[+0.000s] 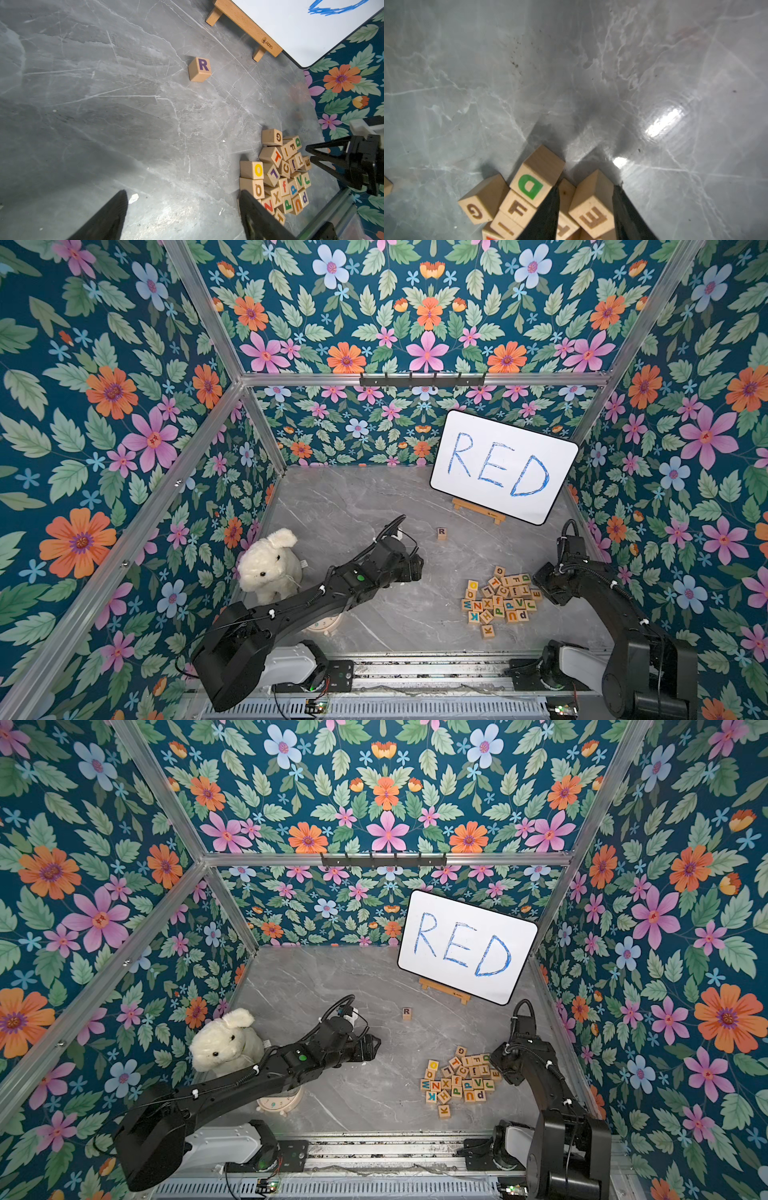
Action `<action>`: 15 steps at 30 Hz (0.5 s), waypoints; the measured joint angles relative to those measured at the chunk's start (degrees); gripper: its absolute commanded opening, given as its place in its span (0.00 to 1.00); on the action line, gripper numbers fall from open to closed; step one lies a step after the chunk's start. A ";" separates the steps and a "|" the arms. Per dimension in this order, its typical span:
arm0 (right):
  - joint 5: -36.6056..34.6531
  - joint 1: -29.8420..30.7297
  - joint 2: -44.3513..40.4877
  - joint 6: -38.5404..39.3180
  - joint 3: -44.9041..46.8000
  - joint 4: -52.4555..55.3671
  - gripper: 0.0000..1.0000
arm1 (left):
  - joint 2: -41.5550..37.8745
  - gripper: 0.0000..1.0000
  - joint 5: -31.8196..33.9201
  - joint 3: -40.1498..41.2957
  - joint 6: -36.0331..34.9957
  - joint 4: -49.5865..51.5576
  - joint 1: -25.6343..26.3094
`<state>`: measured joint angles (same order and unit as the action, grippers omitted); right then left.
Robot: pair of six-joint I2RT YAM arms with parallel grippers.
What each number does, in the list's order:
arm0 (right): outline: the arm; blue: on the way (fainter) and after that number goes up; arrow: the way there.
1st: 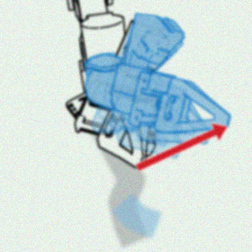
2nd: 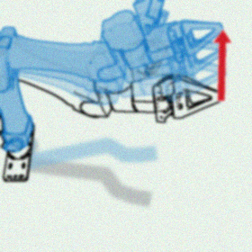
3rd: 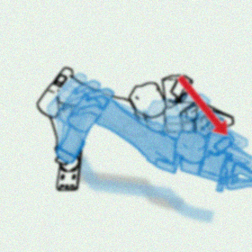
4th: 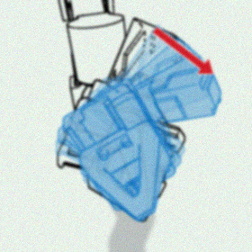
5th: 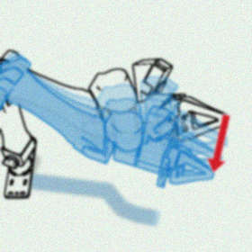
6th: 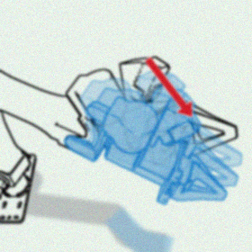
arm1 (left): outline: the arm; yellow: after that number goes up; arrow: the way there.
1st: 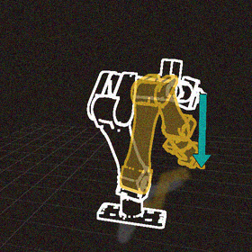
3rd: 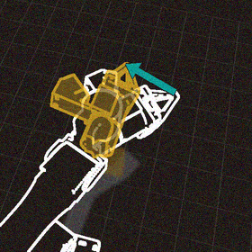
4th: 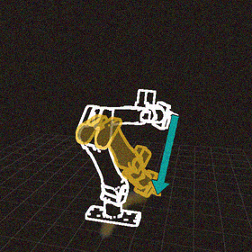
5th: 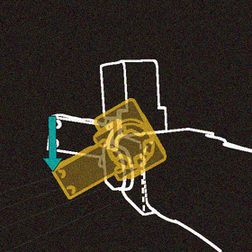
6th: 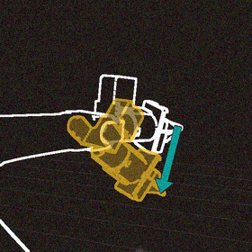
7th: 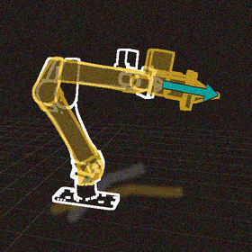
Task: Assemble the uppercase word "red" with letter blocks
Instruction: Pick up the letter block from the center of the board.
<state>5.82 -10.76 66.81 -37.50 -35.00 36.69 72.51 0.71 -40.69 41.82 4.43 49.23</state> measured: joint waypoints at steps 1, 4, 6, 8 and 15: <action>-0.04 0.07 0.37 0.81 -0.17 0.00 0.44 | 0.00 0.86 0.00 -0.07 0.00 0.02 0.00; -0.11 0.52 1.07 2.05 -0.31 0.00 0.44 | 0.00 0.86 0.00 -0.26 0.00 0.00 0.00; -0.13 1.60 1.53 2.95 -0.37 0.02 0.45 | 0.04 0.86 0.00 -0.28 0.00 0.00 0.00; -1.01 3.08 2.14 3.26 -0.74 0.07 0.45 | 0.22 0.86 0.00 -0.46 0.00 0.00 0.00; -2.67 5.68 4.96 3.58 -1.70 0.79 0.45 | 0.42 0.86 0.00 -0.57 -0.02 0.02 0.00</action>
<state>3.16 -5.08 71.77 -33.91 -36.71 37.47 72.93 0.71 -41.25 41.80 4.45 49.23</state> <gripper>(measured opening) 0.446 0.858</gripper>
